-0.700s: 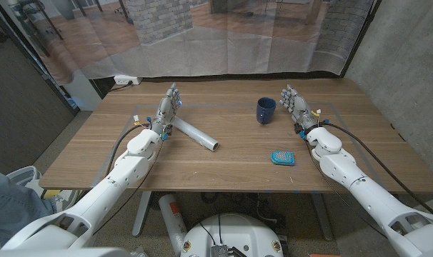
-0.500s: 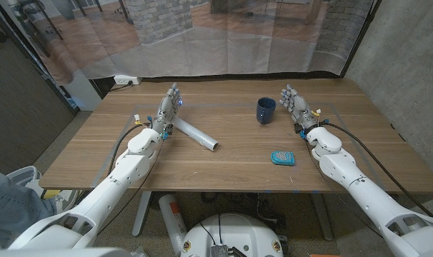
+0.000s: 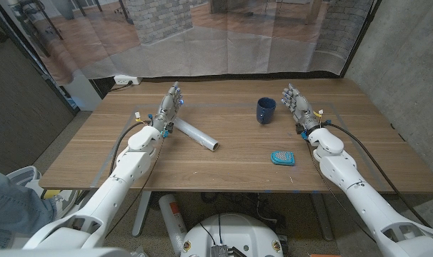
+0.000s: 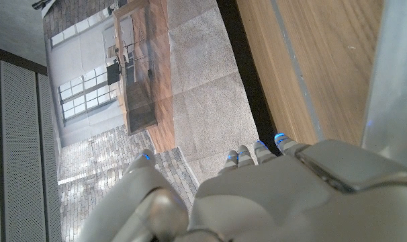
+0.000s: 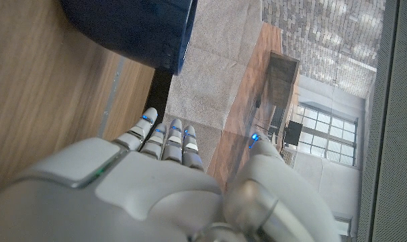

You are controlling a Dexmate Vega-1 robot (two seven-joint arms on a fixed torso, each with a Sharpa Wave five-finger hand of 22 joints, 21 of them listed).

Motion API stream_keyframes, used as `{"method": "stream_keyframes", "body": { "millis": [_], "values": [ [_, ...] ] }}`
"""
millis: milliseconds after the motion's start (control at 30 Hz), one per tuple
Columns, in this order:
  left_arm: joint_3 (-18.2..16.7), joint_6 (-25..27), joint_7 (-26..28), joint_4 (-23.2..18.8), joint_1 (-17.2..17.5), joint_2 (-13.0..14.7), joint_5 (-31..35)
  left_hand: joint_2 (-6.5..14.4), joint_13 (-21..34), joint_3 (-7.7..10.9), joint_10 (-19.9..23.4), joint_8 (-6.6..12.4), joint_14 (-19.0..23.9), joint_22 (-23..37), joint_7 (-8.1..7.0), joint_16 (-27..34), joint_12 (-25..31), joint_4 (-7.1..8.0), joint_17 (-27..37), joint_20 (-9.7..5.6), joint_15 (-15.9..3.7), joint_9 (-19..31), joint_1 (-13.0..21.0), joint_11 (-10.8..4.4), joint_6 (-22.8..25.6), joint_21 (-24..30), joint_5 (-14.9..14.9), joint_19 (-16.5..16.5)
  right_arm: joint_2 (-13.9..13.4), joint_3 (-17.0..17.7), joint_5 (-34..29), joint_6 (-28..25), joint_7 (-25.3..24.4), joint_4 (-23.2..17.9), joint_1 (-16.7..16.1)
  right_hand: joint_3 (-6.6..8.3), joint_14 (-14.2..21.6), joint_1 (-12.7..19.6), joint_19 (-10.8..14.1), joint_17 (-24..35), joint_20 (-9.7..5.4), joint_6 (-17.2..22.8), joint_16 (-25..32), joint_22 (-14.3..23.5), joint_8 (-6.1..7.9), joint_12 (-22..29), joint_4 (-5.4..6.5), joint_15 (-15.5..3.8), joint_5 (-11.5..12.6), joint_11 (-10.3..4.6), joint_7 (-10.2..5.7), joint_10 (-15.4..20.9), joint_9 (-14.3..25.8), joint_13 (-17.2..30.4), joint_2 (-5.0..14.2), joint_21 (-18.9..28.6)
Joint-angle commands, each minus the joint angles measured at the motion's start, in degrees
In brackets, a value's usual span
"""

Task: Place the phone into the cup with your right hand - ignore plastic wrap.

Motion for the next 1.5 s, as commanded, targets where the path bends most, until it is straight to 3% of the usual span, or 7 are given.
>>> {"method": "stream_keyframes", "body": {
  "millis": [33,333,767,1133,1500],
  "values": [
    [-3.4,2.7,-2.2,-1.5,0.8,-2.7,3.9,0.2,0.1,0.21,0.2,0.3,-1.9,0.3,0.1,0.4,0.3,-0.19,0.3,-2.05,0.06,0.1,0.5,-0.12,-0.6,0.1,0.2,-1.1,1.2,3.6,-3.2,-0.5,1.5,-2.1,-2.2,0.07,0.6,0.7,0.6,0.1,-1.58,-0.2,0.3,0.2,0.06,0.4,-0.42,-0.01,0.1,-0.37,-0.39,0.5,0.2,0.1,0.28,-0.2],
    [-5.0,3.9,-1.9,-3.4,2.2,-3.8,5.2,0.4,0.1,0.12,0.3,0.24,-1.7,0.3,0.05,0.4,0.3,-0.24,0.3,-1.95,0.02,0.1,0.6,0.06,-0.4,0.0,0.3,-1.0,2.0,5.1,-3.1,-0.1,2.7,-1.8,-2.7,0.08,0.9,1.0,0.9,0.0,-1.56,0.1,0.4,0.2,0.2,0.5,-0.74,-0.23,0.1,-0.5,-0.87,1.0,0.2,0.1,0.47,-0.4],
    [-5.9,4.2,-2.3,-5.5,3.4,-4.4,6.4,0.5,0.1,0.02,0.6,0.24,-1.7,0.3,-0.06,0.3,0.3,-0.27,0.3,-1.85,0.18,0.2,0.7,0.05,-0.1,0.0,0.3,-1.0,2.0,6.5,-3.9,0.4,2.7,-4.5,-5.2,-0.02,1.4,1.2,1.3,0.0,-1.57,0.2,0.4,0.3,0.26,0.6,-1.05,-0.34,0.1,-0.65,-1.12,1.4,0.2,0.1,0.63,-0.7],
    [-6.3,3.8,-2.7,-5.0,3.2,-5.1,6.6,0.7,0.1,-0.08,0.9,0.21,-1.4,0.3,-0.01,0.3,0.3,-0.3,0.3,-1.81,0.1,0.2,0.8,0.11,0.1,-0.1,0.3,-1.0,2.2,7.9,-3.2,1.7,2.9,-7.4,-8.3,-0.16,1.5,1.2,1.5,0.1,-1.56,0.5,0.4,0.3,0.35,0.6,-1.22,-0.29,0.0,-0.65,-1.26,1.5,0.2,0.1,0.77,-1.0],
    [-6.4,3.0,-3.4,-3.2,2.1,-5.7,6.6,0.8,0.1,-0.21,1.5,0.26,-1.0,0.3,-0.12,0.4,0.5,-0.34,0.3,-1.81,-0.01,0.2,1.0,0.0,0.7,-0.1,0.4,-0.7,2.5,8.1,-4.0,2.4,2.1,-8.8,-9.3,-0.3,1.7,1.2,1.7,0.1,-1.47,0.8,0.4,0.3,0.43,0.6,-1.38,-0.39,0.0,-0.63,-1.29,1.7,0.2,0.2,0.89,-1.3]
  ]
}}
